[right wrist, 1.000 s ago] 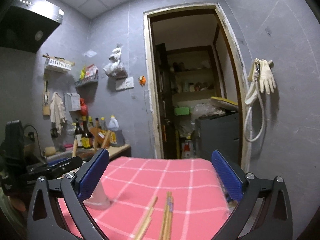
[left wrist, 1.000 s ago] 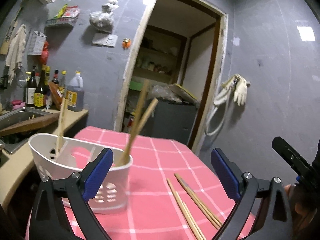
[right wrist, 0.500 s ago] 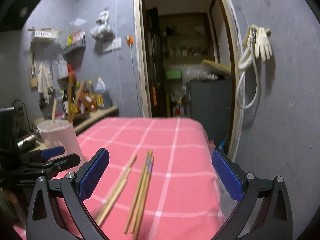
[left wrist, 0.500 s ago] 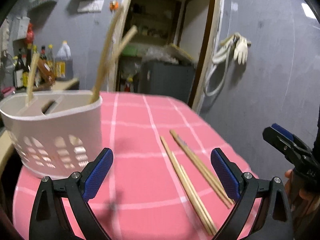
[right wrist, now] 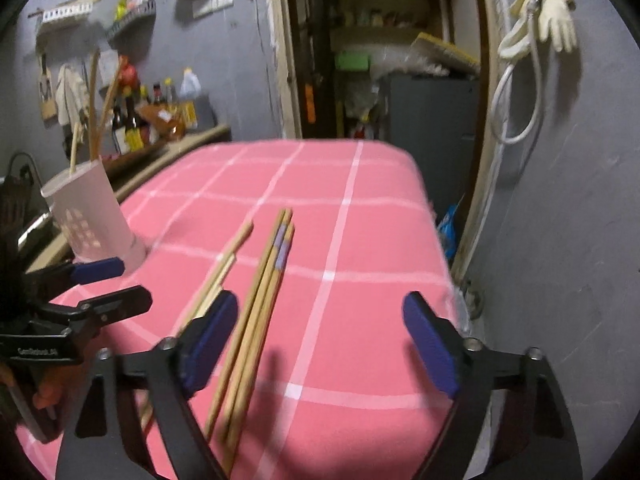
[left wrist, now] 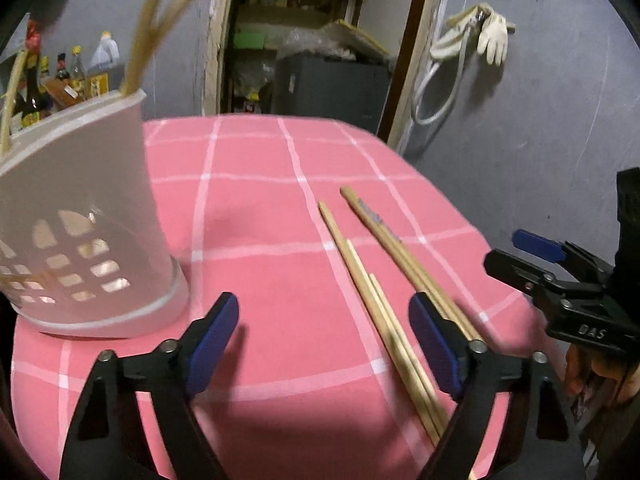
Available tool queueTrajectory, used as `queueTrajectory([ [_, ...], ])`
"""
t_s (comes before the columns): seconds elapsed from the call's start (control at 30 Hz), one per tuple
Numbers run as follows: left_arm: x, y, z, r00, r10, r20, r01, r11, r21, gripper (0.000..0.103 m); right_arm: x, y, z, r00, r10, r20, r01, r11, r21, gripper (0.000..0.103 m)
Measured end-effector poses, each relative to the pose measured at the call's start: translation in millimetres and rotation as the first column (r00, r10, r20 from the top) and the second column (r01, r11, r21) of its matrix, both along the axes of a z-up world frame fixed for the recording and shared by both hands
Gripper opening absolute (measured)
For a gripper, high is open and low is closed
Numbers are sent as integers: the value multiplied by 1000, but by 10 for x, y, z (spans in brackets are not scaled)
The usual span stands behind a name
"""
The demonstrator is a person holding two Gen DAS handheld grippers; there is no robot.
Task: Organize utensils
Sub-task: 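Move both tools back toward the remaining chopsticks on the tablecloth, then close the left gripper on a plain chopstick while the right gripper grasps a banded one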
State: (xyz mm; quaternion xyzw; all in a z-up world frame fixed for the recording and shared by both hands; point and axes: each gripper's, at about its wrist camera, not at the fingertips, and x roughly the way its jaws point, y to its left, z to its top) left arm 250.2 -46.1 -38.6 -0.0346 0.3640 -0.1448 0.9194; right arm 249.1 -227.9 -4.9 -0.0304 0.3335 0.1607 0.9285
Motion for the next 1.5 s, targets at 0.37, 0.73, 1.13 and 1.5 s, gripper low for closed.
queueTrajectory([
  [0.37, 266, -34, -128, 993, -22, -113, 21, 1000, -10, 54, 164, 158, -179, 988, 87, -131, -91, 995, -29, 56],
  [0.73, 403, -136, -152, 991, -26, -129, 29, 999, 19, 40, 255, 211, -237, 982, 78, -174, -89, 994, -58, 49],
  [1.13, 648, -191, -167, 984, -30, -174, 31, 999, 6, 19, 538, 317, -269, 973, 89, -213, -108, 991, -77, 36],
  [1.5, 860, -186, -139, 975, -24, -219, 23, 1000, -8, 9, 938, 444, -287, 960, 75, -269, -101, 991, -87, 23],
])
